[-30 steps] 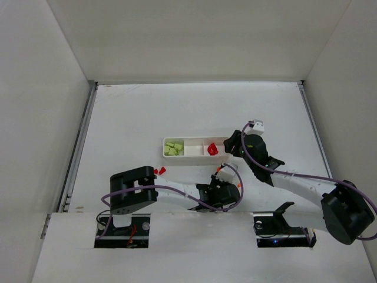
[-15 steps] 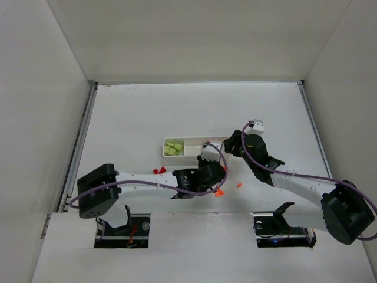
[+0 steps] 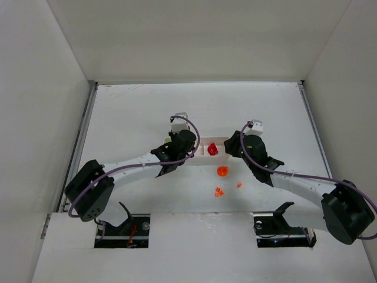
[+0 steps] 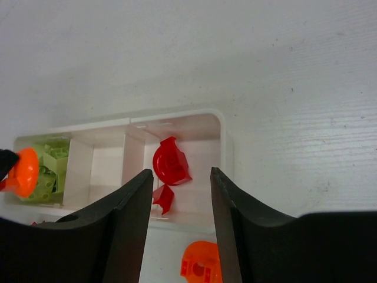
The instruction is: Sort the legos into containers by color
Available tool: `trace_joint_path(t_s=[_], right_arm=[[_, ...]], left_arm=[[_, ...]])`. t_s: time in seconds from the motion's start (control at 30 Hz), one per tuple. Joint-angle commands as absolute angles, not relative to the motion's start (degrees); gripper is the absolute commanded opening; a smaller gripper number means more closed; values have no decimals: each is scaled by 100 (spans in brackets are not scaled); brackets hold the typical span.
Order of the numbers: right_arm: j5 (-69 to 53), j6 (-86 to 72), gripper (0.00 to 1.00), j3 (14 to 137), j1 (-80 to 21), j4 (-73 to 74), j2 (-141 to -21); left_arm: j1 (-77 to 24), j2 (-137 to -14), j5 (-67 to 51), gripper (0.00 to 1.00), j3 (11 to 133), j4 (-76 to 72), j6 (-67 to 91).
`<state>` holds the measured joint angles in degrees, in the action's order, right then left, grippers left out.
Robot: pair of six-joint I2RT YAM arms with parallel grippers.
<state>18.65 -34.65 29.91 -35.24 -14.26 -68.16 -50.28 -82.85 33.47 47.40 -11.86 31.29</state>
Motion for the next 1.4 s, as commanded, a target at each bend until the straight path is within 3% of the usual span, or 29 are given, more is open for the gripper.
trace_joint_path(t_s=[0.0,0.2,0.43,0.53,0.83,1.03,1.37], right_arm=[[2004,-3349,50,3024,-3756,-1653,-6627],[2434,-3226,51,2831,-4634,-1091,-6092],[2856,-3515,36,2751,-5515,-659,-6081],[2909,-3568,36,2803,-5515,-554,-6441],[3471,-3744,55,2997,-5532,-115,-7198],[3885,-4131,73,3076,-5787,307,-7303],[3779,-4333,74,3506,-5796,361,-8269]], left_arm=[[-4988,-8533,3085,14,4922,-1380,2822],[-5005,-8806,3059,15,5018,-1433,2707],[-5005,-9061,3032,18,5019,-1520,2698],[-4944,-9158,3015,21,5010,-1617,2707],[-4882,-8843,2848,37,4879,-1679,2672],[-4829,-8333,2734,38,4466,-1740,2742],[-4829,-7902,2689,39,4000,-1995,2795]])
